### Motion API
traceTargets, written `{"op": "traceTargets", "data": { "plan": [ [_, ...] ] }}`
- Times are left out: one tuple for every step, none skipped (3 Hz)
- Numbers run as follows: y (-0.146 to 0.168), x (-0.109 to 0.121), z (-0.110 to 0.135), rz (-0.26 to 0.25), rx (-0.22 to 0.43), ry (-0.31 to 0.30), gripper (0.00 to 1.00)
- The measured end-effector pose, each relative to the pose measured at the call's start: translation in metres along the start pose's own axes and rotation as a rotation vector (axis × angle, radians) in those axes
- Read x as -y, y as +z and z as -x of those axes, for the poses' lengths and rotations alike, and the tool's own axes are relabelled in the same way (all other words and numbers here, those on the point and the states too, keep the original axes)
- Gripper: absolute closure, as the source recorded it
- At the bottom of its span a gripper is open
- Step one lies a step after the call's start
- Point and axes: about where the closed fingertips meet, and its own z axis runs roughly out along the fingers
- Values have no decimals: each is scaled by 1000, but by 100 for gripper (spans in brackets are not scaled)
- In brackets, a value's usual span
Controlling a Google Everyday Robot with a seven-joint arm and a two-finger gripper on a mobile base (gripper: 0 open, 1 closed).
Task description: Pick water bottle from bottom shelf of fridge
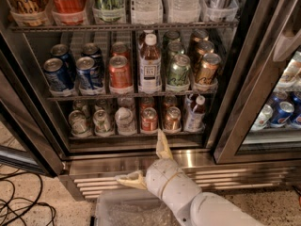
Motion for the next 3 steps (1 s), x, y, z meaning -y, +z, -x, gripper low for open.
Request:
{"op": "traceTargets", "data": {
  "plan": [
    [13, -7, 2, -23, 53, 5, 0],
    [24, -13, 15, -66, 105, -21, 0],
    [25, -8, 14, -85, 102, -21, 0]
  ]
}}
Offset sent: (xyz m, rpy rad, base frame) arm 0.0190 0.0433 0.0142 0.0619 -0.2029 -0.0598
